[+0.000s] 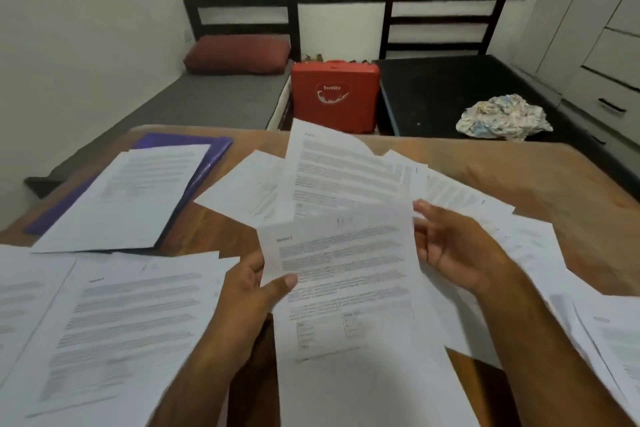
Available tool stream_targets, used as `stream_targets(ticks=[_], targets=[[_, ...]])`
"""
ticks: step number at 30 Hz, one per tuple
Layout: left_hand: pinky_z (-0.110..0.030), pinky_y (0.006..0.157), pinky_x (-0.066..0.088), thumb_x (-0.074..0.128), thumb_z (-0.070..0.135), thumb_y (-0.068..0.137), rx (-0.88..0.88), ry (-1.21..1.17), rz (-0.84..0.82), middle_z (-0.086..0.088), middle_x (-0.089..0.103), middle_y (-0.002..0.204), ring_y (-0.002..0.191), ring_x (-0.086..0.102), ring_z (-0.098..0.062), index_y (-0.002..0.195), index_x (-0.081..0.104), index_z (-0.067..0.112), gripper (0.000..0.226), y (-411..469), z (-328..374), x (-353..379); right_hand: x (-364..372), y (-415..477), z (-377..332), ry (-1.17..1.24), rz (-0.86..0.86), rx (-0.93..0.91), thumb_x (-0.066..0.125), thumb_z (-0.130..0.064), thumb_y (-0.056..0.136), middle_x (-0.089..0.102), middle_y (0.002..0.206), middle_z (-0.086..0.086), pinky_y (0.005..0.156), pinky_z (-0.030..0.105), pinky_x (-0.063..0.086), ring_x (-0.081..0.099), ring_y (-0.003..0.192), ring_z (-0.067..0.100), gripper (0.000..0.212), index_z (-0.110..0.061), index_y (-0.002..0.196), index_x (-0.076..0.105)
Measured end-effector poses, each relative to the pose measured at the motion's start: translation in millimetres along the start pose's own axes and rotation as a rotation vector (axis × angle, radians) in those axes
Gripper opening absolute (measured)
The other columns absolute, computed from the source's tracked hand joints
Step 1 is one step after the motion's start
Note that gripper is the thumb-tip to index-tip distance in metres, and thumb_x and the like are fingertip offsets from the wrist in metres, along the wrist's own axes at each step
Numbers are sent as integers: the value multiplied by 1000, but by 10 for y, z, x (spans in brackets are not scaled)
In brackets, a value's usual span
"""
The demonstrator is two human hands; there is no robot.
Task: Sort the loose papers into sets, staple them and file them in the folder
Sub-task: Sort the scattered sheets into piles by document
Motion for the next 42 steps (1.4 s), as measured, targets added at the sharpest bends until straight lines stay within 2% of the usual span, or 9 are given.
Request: stream_targets(ticks=[3,6,12,19,23,25,28,33,42], targets=[[-54,101,55,70,0,91,-5,-29,-42,0,75,121,112,72,-24,126,68,20,40,1,-14,-24,117,-1,66,-143,-81,-29,87,-21,79,61,140,28,107,57,49,60,127,47,69,-2,140,60],[-53,98,56,70,0,92,-3,-40,-65,-2,76,119,110,73,-26,125,69,17,37,-11,-13,-35,210,9,-36,-152,10,-165,74,6,86,68,134,20,100,59,55,66,121,44,56,-7,139,60],[-52,95,58,72,10,93,11,-32,-57,2,77,116,104,75,-23,123,69,17,31,0,58,-45,278,35,-137,-261,203,-233,63,13,92,74,126,10,97,65,54,72,111,40,51,-18,132,65],[-44,83,63,68,26,97,68,-63,91,3,80,104,93,78,-22,111,74,16,18,-8,278,-206,571,4,-175,-261,70,-184,63,-10,99,71,131,10,99,65,53,71,114,40,44,-18,141,56],[-36,72,65,63,48,92,87,-34,260,1,80,91,80,78,-19,98,76,14,38,108,441,-565,893,59,-13,-409,0,-137,69,-2,93,73,129,10,98,67,53,72,113,40,48,-16,138,58],[-36,80,64,61,55,87,98,-45,173,7,79,101,89,77,-15,112,72,25,41,166,486,-689,1028,125,38,-443,72,-179,70,-6,94,75,124,8,97,66,55,74,108,37,41,-15,133,63],[-32,92,59,71,26,94,162,-86,-51,16,73,123,112,71,-8,134,57,35,44,172,524,-812,1325,264,71,-512,149,-221,71,-23,95,78,113,3,86,56,62,78,96,31,28,-20,123,68],[-38,92,61,73,22,95,151,-95,276,11,76,116,103,74,-10,120,68,28,26,379,402,-1492,1900,567,187,-624,9,-194,63,-34,100,79,113,-5,82,46,64,78,97,24,26,-30,125,67],[-44,85,61,72,36,93,42,107,523,-2,76,100,90,73,-21,104,69,20,19,1128,701,-2987,2942,1621,838,-528,45,38,64,3,98,79,107,-1,53,30,61,77,85,22,31,-18,119,65]])
Point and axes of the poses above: each hand's wrist, its own y-axis towards the middle knuckle, its own x-axis out of the palm, z = x × y, the point moved 6 cm from there along y, towards the middle knuckle
